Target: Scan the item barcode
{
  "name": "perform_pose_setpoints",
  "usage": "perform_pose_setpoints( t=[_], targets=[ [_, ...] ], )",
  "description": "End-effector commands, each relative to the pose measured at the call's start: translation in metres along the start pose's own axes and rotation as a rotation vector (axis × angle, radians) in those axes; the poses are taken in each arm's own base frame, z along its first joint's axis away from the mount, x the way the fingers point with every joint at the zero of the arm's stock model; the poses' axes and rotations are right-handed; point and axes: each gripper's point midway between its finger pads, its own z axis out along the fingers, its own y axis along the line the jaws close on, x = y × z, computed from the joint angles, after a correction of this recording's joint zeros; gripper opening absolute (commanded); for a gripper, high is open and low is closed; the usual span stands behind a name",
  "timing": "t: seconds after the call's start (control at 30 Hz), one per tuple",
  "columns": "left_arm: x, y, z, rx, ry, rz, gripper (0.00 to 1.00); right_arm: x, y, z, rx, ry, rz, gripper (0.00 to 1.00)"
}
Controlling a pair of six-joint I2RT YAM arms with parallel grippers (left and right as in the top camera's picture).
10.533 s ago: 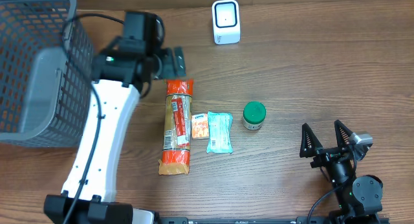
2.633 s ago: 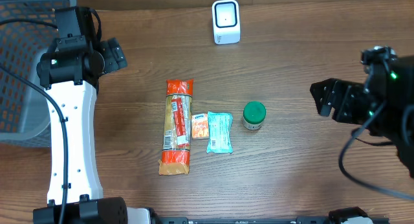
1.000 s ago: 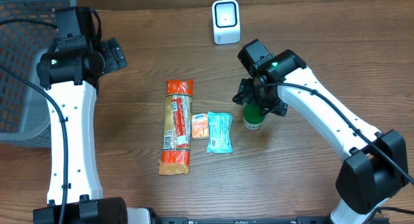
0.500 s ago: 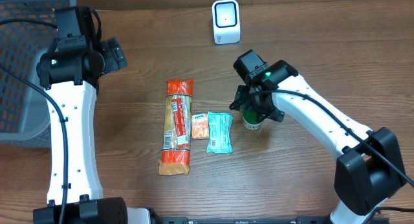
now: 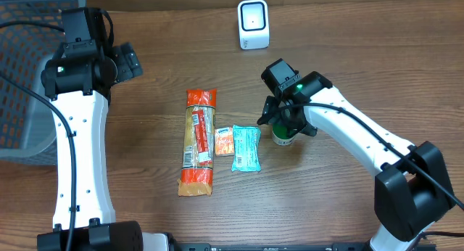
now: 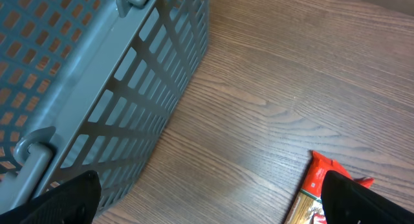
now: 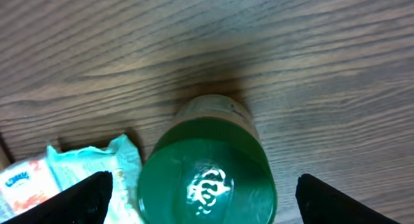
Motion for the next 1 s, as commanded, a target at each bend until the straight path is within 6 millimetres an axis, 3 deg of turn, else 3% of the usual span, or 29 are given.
perform_pose_setpoints(
  t=[0.0, 0.23, 0.5, 0.8, 0.97],
  targets=[
    [-0.0081, 0.0031, -0.0102, -0.005, -0.035, 0.000, 1.00, 0.0053, -0.0044, 0.0114, 0.024, -0.001, -0.005, 0.93],
    [-0.0081, 0.0031, -0.0102, -0.005, -0.035, 0.000, 1.00, 0.0049, -0.0039, 0.0115, 0.022, -0.003, -0.005, 0.78],
    [-0.0081, 0.0031, -0.0102, -0.005, -0.035, 0.000, 1.00, 0.0049, -0.0038, 0.0115, 0.021, -0.002, -0.126, 0.70],
    [-0.0080, 0.0032, -0.0102, -0.005, -0.035, 0.000, 1.00, 0.0046, -0.0039, 0.0115, 0.023, 0.000, -0.391, 0.70],
    [-0.0081, 0.0031, -0.0102, -0.005, -0.035, 0.000, 1.00, -0.0006, -0.0072, 0.0113, 0.049, -0.025, -0.396, 0.73]
  ],
)
